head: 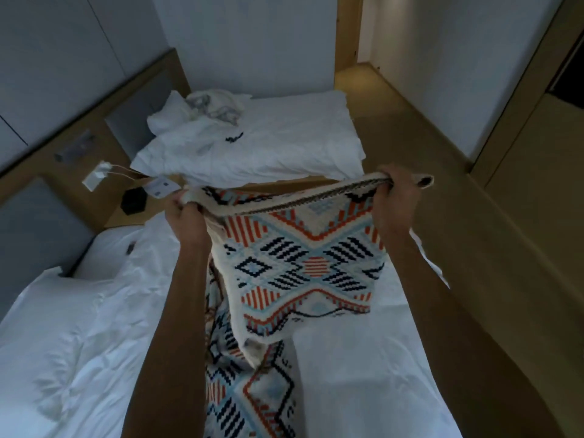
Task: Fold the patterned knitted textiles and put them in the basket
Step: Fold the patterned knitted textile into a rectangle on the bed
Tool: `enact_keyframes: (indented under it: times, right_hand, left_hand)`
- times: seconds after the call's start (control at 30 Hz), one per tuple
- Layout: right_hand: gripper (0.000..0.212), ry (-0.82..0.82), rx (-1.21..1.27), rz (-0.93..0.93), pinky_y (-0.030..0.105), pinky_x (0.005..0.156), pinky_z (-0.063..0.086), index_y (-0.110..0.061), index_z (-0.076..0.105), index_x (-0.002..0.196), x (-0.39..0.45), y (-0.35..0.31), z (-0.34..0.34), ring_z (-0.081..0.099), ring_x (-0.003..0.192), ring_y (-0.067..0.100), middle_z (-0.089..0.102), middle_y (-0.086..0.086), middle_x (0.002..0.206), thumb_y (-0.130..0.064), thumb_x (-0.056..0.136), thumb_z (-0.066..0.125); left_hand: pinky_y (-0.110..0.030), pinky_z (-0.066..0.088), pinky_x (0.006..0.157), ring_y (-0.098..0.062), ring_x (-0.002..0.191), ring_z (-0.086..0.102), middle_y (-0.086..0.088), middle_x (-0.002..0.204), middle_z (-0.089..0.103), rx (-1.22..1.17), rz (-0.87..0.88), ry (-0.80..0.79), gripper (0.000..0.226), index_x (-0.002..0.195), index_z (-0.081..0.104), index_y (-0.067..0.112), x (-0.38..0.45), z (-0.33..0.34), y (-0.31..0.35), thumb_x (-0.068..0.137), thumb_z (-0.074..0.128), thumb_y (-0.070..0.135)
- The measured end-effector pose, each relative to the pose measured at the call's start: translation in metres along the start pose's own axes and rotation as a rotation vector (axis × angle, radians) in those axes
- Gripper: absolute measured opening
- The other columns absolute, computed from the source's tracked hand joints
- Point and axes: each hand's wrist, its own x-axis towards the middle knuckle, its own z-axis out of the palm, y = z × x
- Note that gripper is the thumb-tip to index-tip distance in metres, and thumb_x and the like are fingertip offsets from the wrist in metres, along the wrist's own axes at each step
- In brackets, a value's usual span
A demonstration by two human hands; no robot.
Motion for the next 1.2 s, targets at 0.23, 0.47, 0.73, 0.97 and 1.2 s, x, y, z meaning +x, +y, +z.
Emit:
enact_keyframes:
  times: [0.23,0.47,0.73,0.97,1.2]
  right_hand:
    - [0.038,0.044,-0.085,-0.108,0.029,0.095,0.041,-0.006,0.073,0.100,-0.009,0.016,-0.012,0.058,0.102,0.033,0.062,0.016,0.102,0.002,0.067,0.056]
    - [0.021,-0.328,-0.323,0.180,0.029,0.091,0.036,0.000,0.074,0.078,-0.128,0.104,-0.011,0.058,0.089,0.037,0.063,0.018,0.084,0.013,0.064,0.064]
    - [0.010,-0.757,-0.714,0.585,0.029,0.071,0.046,-0.013,0.069,0.076,-0.254,0.156,-0.049,0.062,0.073,0.021,0.066,0.005,0.076,-0.008,0.081,0.062]
    - [0.015,-0.650,-0.624,0.773,0.029,0.083,0.046,-0.015,0.060,0.091,-0.314,0.142,-0.082,0.065,0.092,0.018,0.066,0.001,0.102,-0.012,0.091,0.046]
    - [0.022,-0.772,-0.683,0.802,0.035,0.081,0.049,-0.010,0.070,0.108,-0.370,0.143,-0.120,0.064,0.102,0.031,0.070,0.013,0.109,-0.015,0.093,0.054]
  left_hand:
    - [-0.034,0.046,0.069,-0.013,0.075,0.052,-0.001,0.082,0.058,-0.039,0.096,0.025,0.026,0.078,0.054,0.021,-0.004,-0.010,-0.009,0.074,0.045,-0.003]
    - [-0.039,0.053,0.083,-0.036,0.092,0.067,-0.020,0.098,0.073,0.652,-0.020,0.125,0.032,0.103,0.074,0.006,-0.075,-0.060,-0.123,0.082,0.051,-0.001]
    - [-0.045,0.060,0.071,-0.035,0.079,0.069,-0.020,0.098,0.074,0.919,-0.281,-0.096,0.039,0.107,0.074,0.004,-0.159,-0.125,-0.208,0.079,0.050,-0.009]
    - [-0.031,0.051,0.062,-0.030,0.070,0.063,-0.020,0.097,0.073,0.995,-0.399,-0.207,0.039,0.107,0.074,0.000,-0.214,-0.174,-0.232,0.082,0.045,-0.012]
    - [-0.037,0.057,0.068,-0.033,0.077,0.066,-0.019,0.095,0.074,1.063,-0.438,-0.201,0.033,0.102,0.076,0.002,-0.263,-0.224,-0.236,0.081,0.052,-0.006]
